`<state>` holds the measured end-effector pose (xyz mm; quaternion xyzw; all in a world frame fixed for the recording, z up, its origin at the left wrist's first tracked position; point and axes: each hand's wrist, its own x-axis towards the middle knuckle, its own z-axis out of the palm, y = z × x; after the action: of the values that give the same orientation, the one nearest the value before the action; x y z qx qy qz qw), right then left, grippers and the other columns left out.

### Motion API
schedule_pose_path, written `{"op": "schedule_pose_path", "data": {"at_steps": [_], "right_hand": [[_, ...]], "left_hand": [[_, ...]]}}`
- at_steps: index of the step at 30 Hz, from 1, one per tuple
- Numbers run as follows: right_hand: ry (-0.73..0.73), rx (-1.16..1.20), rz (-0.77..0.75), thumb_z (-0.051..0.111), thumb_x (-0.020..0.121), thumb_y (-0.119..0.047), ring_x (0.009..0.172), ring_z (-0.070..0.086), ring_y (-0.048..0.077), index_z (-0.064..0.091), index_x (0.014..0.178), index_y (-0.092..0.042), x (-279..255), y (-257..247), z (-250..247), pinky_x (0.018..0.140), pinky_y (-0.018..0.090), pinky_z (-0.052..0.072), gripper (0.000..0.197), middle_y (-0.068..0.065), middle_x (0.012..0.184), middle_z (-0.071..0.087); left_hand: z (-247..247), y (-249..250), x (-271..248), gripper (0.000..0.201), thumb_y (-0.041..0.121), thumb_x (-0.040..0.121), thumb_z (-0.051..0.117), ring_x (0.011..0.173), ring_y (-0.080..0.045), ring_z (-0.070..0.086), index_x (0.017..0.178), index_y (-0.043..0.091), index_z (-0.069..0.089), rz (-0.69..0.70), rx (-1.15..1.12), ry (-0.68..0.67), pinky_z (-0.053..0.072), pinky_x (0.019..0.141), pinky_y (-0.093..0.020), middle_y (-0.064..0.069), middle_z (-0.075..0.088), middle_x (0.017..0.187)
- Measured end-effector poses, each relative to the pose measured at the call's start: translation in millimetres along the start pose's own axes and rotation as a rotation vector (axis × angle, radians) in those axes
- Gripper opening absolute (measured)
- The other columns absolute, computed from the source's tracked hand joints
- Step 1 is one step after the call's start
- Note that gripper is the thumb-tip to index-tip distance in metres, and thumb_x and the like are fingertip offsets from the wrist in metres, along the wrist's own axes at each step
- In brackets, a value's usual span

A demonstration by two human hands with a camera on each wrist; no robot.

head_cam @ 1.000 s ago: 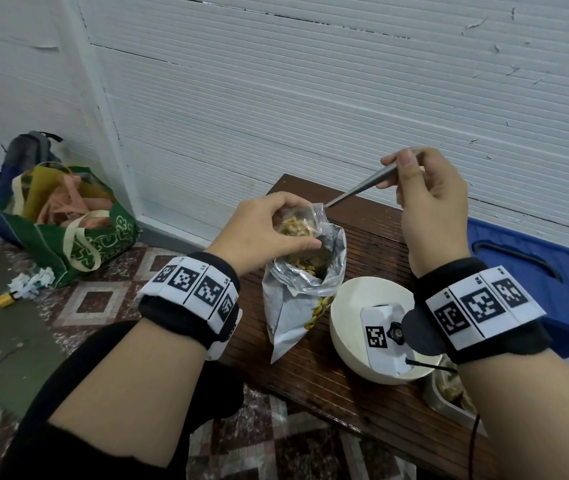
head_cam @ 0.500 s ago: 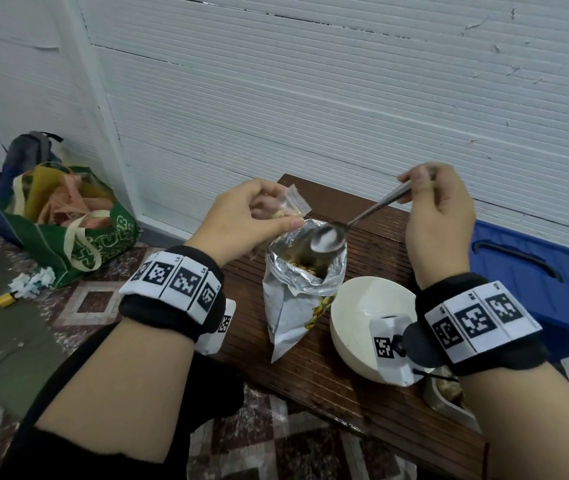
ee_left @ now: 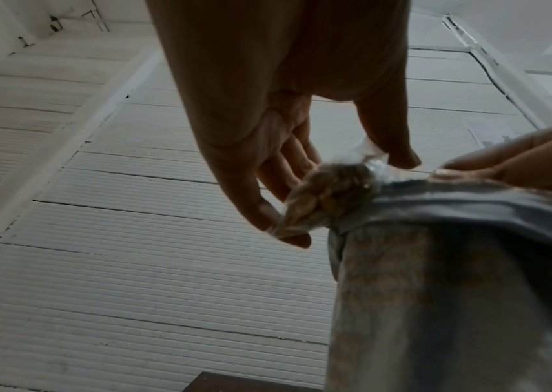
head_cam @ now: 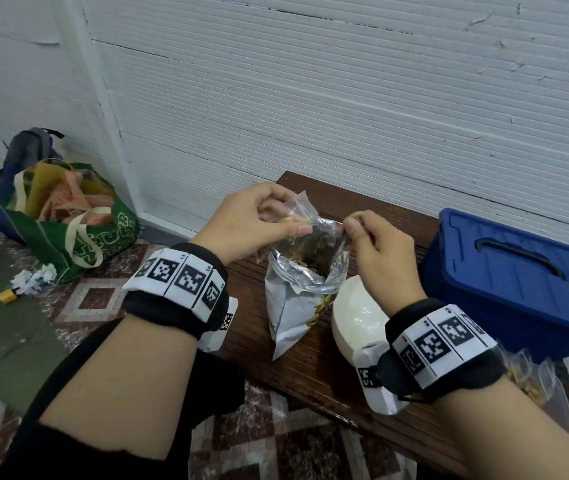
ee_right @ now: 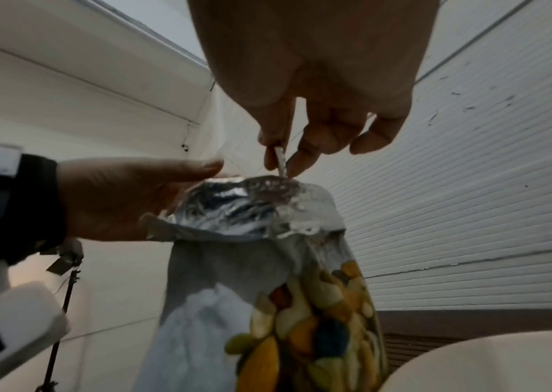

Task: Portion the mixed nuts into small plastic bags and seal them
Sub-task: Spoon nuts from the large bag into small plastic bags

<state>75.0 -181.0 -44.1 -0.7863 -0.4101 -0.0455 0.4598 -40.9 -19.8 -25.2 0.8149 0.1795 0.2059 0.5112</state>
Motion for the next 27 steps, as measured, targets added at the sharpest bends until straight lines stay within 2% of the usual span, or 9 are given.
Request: {"op": "schedule_pose_path", "data": {"at_steps": [3,4,8,10,14,16,20,24,27], "right_hand": [[0.005,0.068,0.127,0.049,0.098,-0.017,0.067,0.054,0.001,0.066,0.081,-0.014,0,-1,-2,0.063,0.007,0.038,0.025,0.003,0.077,0.067],[0.018,0.082,0.168,0.048,0.098,-0.018,0.066,0.054,0.000,0.066,0.079,-0.016,0,0,-1,0.064,0.008,0.038,0.026,0.001,0.077,0.066],[0.171,0.175,0.351,0.047,0.099,-0.022,0.068,0.057,0.012,0.066,0.078,-0.020,3,6,-3,0.070,0.029,0.044,0.029,-0.002,0.069,0.064],[0.235,0.196,0.412,0.046,0.099,-0.024,0.065,0.054,0.008,0.067,0.081,-0.018,6,10,-6,0.065,0.027,0.041,0.028,-0.004,0.065,0.063],[0.314,0.198,0.477,0.044,0.100,-0.024,0.055,0.050,-0.003,0.068,0.085,-0.013,11,12,-18,0.060,0.021,0.036,0.030,-0.006,0.062,0.060],[0.345,0.196,0.495,0.044,0.100,-0.024,0.049,0.047,-0.001,0.067,0.085,-0.012,14,13,-24,0.056,0.022,0.033,0.030,-0.008,0.058,0.056],[0.412,0.220,0.512,0.044,0.099,-0.023,0.069,0.054,0.008,0.066,0.078,-0.018,20,14,-36,0.071,0.024,0.041,0.031,-0.006,0.062,0.060],[0.491,0.247,0.507,0.044,0.099,-0.020,0.064,0.051,-0.001,0.065,0.076,-0.015,30,14,-50,0.063,0.012,0.038,0.032,-0.010,0.061,0.058],[0.494,0.263,0.469,0.044,0.099,-0.021,0.065,0.052,0.005,0.061,0.068,-0.024,36,10,-55,0.067,0.020,0.040,0.035,-0.008,0.060,0.059]], "left_hand": [[0,2,-1,0.049,0.047,0.055,0.079,0.092,0.000,0.064,0.099,0.037,0.059,0.000,0.003,-0.013,0.048,0.089,-0.020,0.014,0.069,0.089],[0,3,-2,0.050,0.048,0.053,0.077,0.089,0.003,0.063,0.098,0.037,0.059,-0.002,0.006,-0.018,0.047,0.086,-0.017,0.014,0.069,0.089],[0,5,-2,0.049,0.047,0.054,0.078,0.077,0.015,0.060,0.099,0.037,0.059,0.003,0.006,-0.019,0.043,0.069,-0.001,0.014,0.069,0.088],[-1,4,-3,0.052,0.048,0.053,0.077,0.079,0.015,0.061,0.100,0.036,0.059,0.000,-0.001,-0.017,0.044,0.067,-0.001,0.013,0.069,0.092],[-3,4,-3,0.054,0.053,0.049,0.076,0.094,0.000,0.064,0.099,0.040,0.060,0.002,0.009,-0.015,0.050,0.076,-0.014,0.011,0.068,0.101],[-5,3,-3,0.050,0.052,0.050,0.077,0.097,-0.001,0.063,0.096,0.042,0.060,-0.004,0.017,-0.015,0.049,0.079,-0.015,0.012,0.067,0.104],[-7,1,-2,0.045,0.042,0.057,0.083,0.100,-0.001,0.061,0.097,0.040,0.062,-0.007,0.041,-0.022,0.047,0.084,-0.014,0.012,0.067,0.103],[-5,-2,-1,0.042,0.033,0.061,0.086,0.094,0.001,0.064,0.097,0.036,0.064,-0.011,0.057,-0.043,0.046,0.075,-0.007,0.009,0.070,0.098],[-2,-2,-1,0.044,0.029,0.062,0.088,0.081,0.010,0.062,0.100,0.032,0.066,0.001,0.059,-0.041,0.044,0.067,-0.003,0.009,0.069,0.095]]}}
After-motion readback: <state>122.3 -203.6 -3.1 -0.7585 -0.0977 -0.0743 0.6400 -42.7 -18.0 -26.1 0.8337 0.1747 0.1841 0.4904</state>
